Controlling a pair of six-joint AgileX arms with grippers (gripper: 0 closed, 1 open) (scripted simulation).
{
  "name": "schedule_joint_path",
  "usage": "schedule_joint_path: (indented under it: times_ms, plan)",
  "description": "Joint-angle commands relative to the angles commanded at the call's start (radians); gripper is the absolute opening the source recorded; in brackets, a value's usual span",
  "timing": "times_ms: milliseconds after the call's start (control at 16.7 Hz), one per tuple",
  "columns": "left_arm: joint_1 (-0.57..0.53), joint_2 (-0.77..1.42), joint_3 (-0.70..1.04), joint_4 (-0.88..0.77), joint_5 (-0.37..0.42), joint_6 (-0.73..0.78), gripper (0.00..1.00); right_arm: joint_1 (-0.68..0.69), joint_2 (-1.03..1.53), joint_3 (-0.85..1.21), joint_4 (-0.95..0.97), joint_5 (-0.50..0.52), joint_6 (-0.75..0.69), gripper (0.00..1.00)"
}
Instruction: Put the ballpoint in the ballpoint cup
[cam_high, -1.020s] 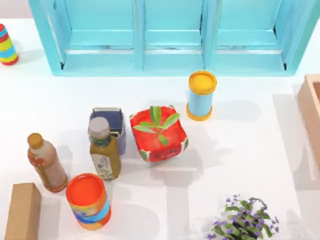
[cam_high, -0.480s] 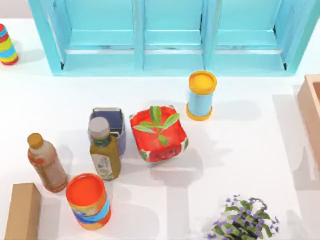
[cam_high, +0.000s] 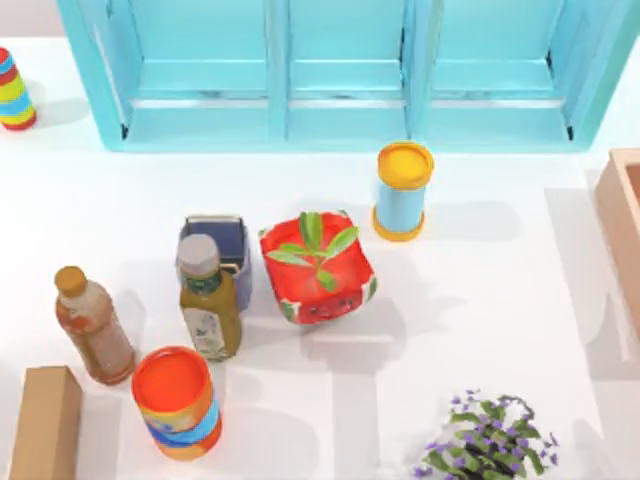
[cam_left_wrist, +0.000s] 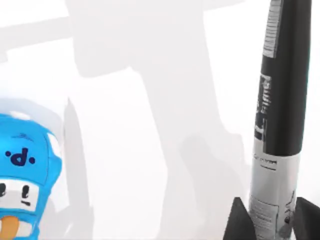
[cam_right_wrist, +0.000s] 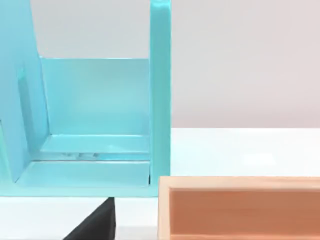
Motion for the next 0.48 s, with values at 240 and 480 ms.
schedule_joint_path:
  times_ms: [240,480]
  plan:
    - [-0.005,0.004,-0.003,0.002,-0.003,0.000,0.00,0.000,0.000,0.000,0.000,0.000,0.000,1.00]
    - [-0.058,0.001,-0.011,0.096,-0.074,-0.003,0.00,0.000,0.000,0.000,0.000,0.000,0.000,1.00]
